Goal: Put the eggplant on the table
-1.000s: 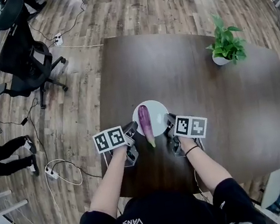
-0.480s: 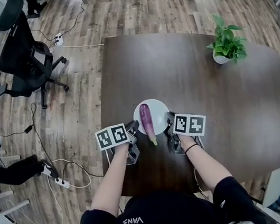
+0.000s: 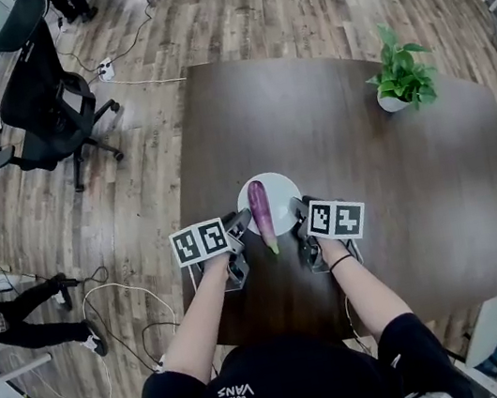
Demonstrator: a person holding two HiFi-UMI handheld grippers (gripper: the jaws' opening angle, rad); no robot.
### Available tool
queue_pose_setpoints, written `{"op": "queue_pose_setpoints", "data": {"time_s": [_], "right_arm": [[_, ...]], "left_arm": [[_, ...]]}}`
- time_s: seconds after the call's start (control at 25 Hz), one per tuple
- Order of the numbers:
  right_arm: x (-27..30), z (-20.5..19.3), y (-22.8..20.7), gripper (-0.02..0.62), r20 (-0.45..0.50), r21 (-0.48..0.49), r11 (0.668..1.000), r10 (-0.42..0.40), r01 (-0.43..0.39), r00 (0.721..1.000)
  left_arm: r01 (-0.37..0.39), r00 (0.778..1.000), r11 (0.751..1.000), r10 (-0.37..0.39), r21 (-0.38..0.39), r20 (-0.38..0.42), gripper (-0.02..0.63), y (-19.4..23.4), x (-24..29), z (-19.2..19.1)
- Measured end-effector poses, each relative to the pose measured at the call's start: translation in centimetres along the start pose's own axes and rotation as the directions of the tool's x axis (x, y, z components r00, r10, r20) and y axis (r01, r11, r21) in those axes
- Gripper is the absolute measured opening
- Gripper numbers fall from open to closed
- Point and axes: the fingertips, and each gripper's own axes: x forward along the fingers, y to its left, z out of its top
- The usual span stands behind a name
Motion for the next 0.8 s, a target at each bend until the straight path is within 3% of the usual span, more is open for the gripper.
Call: {"op": "queue_pose_setpoints", "data": {"time_s": [0.36,0.56,0.68,0.8], "right_arm": [[-2.4,0.3,-0.1,0.132,0.061,-0.019,1.0,-0.021,0.022,0.998],[-4.0,0.1,1.2,0.13,0.101,-0.04,0.999,-0.021,0.025,0.995],[-5.3,-0.1,2.3,0.116,0.142,-0.068,0.997,-0.015,0.025,0.99],[-6.9,-0.5,3.3,0.051,0.2,-0.116,0.992,-0.021,0.045,0.98]], "left_arm": [[-0.017,1.0,0.999,0.015,0.048,0.026,0.172,0.0,-2.0,-0.1],[0.023,0.999,0.995,-0.025,0.101,0.024,0.164,-1.5,-3.2,-0.2],[0.043,0.999,0.986,-0.046,0.16,0.019,0.08,-2.6,-4.3,-0.5],[0.044,0.998,0.968,-0.053,0.247,0.029,0.026,-3.3,-5.8,-0.8]]}}
